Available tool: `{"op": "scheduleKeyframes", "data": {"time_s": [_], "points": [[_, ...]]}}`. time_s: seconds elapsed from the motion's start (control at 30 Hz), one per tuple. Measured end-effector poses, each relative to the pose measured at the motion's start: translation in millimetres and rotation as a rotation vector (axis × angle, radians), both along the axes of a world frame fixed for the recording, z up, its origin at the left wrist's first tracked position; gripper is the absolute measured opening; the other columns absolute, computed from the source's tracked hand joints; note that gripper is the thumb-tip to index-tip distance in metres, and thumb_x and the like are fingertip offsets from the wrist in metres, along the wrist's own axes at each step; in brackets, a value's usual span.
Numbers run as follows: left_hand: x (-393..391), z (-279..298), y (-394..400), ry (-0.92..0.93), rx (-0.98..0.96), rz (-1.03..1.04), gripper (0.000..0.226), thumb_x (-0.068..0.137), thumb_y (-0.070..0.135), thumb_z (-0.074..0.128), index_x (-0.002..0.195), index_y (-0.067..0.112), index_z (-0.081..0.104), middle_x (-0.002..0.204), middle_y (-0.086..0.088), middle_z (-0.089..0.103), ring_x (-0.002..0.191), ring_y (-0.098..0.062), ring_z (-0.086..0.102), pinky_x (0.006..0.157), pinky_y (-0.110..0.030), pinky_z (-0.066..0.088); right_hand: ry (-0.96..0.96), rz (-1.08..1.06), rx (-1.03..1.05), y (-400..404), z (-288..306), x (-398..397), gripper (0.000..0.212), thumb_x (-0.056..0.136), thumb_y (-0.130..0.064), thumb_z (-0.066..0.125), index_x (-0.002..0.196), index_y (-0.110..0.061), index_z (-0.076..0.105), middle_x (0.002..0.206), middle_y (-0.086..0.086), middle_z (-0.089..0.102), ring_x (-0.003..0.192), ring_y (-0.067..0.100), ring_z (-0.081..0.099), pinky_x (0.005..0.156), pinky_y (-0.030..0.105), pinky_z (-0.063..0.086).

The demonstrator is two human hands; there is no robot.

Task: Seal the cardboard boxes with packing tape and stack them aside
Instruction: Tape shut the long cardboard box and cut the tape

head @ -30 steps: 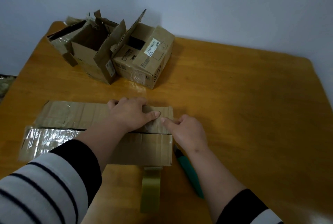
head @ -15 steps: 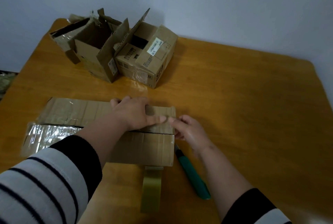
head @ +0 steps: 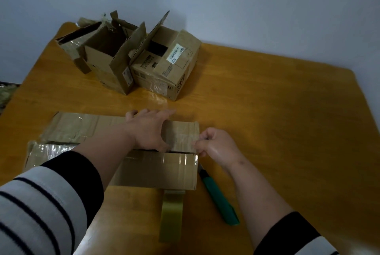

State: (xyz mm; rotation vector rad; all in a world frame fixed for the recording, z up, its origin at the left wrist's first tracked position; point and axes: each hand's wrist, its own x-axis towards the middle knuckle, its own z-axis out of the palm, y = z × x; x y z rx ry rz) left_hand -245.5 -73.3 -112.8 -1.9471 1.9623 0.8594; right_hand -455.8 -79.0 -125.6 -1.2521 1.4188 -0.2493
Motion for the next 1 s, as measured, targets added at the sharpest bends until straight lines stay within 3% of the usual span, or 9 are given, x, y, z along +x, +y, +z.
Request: {"op": "scheduleKeyframes", "data": {"time_s": [0.17,0.27,0.37,0.47,0.6,0.7,0.83,0.9,1.0], "points": [[-1.7,17.6,-7.6,-0.143,-0.051,-0.190,0.120,0.064,0.063,0.075,0.147,0.049,-0.011,0.160,0.003,0.020,0.146,-0.027,0.013,0.113,-0.062,-0.008,-0.128,-0.152,0.165,-6.1,12.0,4.1,0.010,0.079,-0.008,0.073,0.077,-0.013,0.064,0.061,-0.002,0.063,0.055,0.011,0.059,0.057,0.024,0.046],[-6.2,30.4,-8.2,-0.241,-0.175,-0.335,0.114,0.064,0.069,0.070,0.147,0.049,-0.005,0.160,0.007,0.021,0.147,-0.024,0.013,0.109,-0.062,-0.016,-0.217,-0.258,0.303,-8.6,18.4,8.1,0.010,0.083,-0.006,0.069,0.077,-0.010,0.063,0.054,-0.001,0.059,0.049,0.010,0.053,0.056,0.024,0.042],[-11.6,35.8,-1.3,-0.261,-0.333,-0.451,0.090,0.079,0.057,0.065,0.150,0.043,0.012,0.156,0.011,0.031,0.144,-0.018,0.026,0.113,-0.056,-0.010,-0.240,-0.282,0.425,-9.7,24.3,8.0,0.009,0.084,-0.013,0.069,0.077,-0.012,0.065,0.056,-0.004,0.059,0.050,0.008,0.053,0.062,0.025,0.043],[-14.0,31.8,8.5,-0.260,-0.399,-0.503,0.068,0.093,0.038,0.053,0.152,0.035,0.020,0.157,0.010,0.033,0.140,-0.015,0.035,0.118,-0.044,0.007,-0.241,-0.311,0.468,-11.3,29.4,4.1,0.012,0.083,-0.022,0.073,0.077,-0.015,0.066,0.057,-0.005,0.061,0.050,0.007,0.053,0.064,0.025,0.042],[-12.6,21.8,15.2,-0.218,-0.406,-0.407,0.065,0.095,0.021,0.050,0.152,0.031,0.020,0.149,0.005,0.046,0.135,-0.015,0.044,0.117,-0.034,0.019,-0.191,-0.406,0.205,-10.9,27.9,1.2,0.019,0.090,-0.032,0.067,0.105,-0.020,0.064,0.085,-0.001,0.068,0.073,0.011,0.061,0.071,0.027,0.044],[-11.3,18.4,13.4,-0.184,-0.432,-0.359,0.064,0.092,0.016,0.052,0.148,0.033,0.026,0.131,0.006,0.061,0.121,-0.015,0.056,0.115,-0.032,0.023,-0.089,-0.276,-0.179,-7.9,23.8,-2.2,0.030,0.100,-0.017,0.049,0.124,-0.031,0.060,0.116,-0.011,0.056,0.096,-0.002,0.054,0.076,0.015,0.042],[-10.9,17.8,8.3,-0.206,-0.405,-0.360,0.066,0.086,0.013,0.057,0.144,0.033,0.032,0.110,0.004,0.068,0.101,-0.014,0.065,0.113,-0.032,0.028,0.058,0.126,-0.513,-4.7,19.0,-2.8,0.048,0.095,0.009,0.040,0.124,-0.019,0.067,0.100,-0.023,0.048,0.087,-0.010,0.052,0.071,-0.001,0.038],[-10.7,17.9,7.5,-0.204,-0.406,-0.363,0.067,0.085,0.013,0.059,0.143,0.033,0.033,0.110,0.004,0.068,0.100,-0.013,0.065,0.113,-0.032,0.027,0.121,0.206,-0.607,-5.8,15.8,-2.0,0.043,0.095,0.008,0.043,0.121,-0.015,0.069,0.098,-0.019,0.051,0.091,-0.001,0.053,0.078,0.003,0.039],[-10.7,17.8,7.5,-0.190,-0.390,-0.352,0.068,0.085,0.013,0.059,0.143,0.034,0.032,0.113,0.006,0.067,0.103,-0.012,0.064,0.114,-0.032,0.025,0.215,0.327,-0.689,-11.2,16.7,-5.2,0.041,0.097,0.002,0.047,0.125,-0.019,0.067,0.112,-0.005,0.062,0.106,0.019,0.057,0.093,0.031,0.048]]}}
